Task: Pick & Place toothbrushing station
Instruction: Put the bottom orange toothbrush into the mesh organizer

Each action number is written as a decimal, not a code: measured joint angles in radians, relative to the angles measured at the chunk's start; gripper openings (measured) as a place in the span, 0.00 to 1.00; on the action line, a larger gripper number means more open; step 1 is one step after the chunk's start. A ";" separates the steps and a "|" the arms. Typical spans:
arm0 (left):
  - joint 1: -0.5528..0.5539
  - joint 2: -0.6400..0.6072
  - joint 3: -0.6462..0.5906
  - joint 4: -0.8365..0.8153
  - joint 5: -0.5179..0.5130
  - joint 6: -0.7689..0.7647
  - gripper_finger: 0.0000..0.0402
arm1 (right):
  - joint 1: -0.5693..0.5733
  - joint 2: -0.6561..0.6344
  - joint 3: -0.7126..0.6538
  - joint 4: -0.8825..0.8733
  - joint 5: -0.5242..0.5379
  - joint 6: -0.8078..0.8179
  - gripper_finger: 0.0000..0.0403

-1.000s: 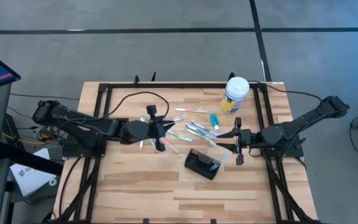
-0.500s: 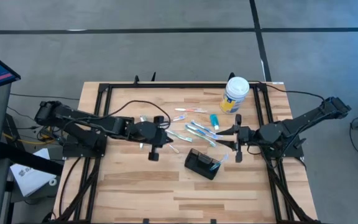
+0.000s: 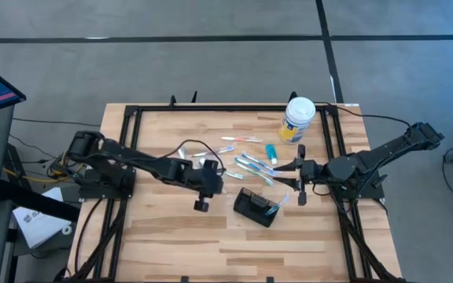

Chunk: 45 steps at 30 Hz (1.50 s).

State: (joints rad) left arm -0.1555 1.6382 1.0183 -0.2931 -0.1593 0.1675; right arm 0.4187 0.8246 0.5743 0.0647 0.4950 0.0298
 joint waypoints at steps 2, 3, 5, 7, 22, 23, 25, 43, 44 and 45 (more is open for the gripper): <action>0.000 0.020 0.000 0.001 0.000 0.000 0.14 | 0.000 0.000 0.000 -0.002 -0.001 0.009 0.29; 0.000 0.028 0.000 0.002 0.000 0.001 0.15 | 0.000 0.000 0.000 -0.002 -0.001 0.012 0.29; 0.000 0.048 0.000 0.004 0.000 0.008 0.17 | 0.000 0.000 0.000 -0.005 -0.002 0.022 0.29; 0.000 0.066 -0.001 0.004 -0.001 0.008 0.19 | 0.000 0.000 0.000 -0.007 -0.002 0.023 0.29; 0.023 0.146 -0.001 0.022 -0.055 0.038 0.26 | 0.000 0.000 0.000 -0.028 -0.006 0.023 0.29; 0.026 0.146 -0.001 0.021 -0.054 0.038 0.26 | 0.000 0.000 0.000 -0.028 -0.006 0.023 0.29; 0.034 0.153 -0.001 0.025 -0.054 0.038 0.27 | 0.000 0.000 0.000 -0.028 -0.006 0.023 0.29; 0.064 0.169 -0.001 0.022 0.014 0.034 0.32 | 0.000 0.000 0.000 -0.035 -0.008 0.024 0.29; 0.064 0.169 -0.001 0.022 0.015 0.034 0.32 | 0.000 0.000 0.000 -0.035 -0.008 0.024 0.29; 0.064 0.169 -0.001 0.022 0.015 0.034 0.32 | 0.000 0.000 0.000 -0.035 -0.008 0.024 0.29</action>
State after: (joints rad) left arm -0.0910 1.8069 1.0172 -0.2714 -0.1444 0.2016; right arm 0.4185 0.8249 0.5747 0.0299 0.4873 0.0538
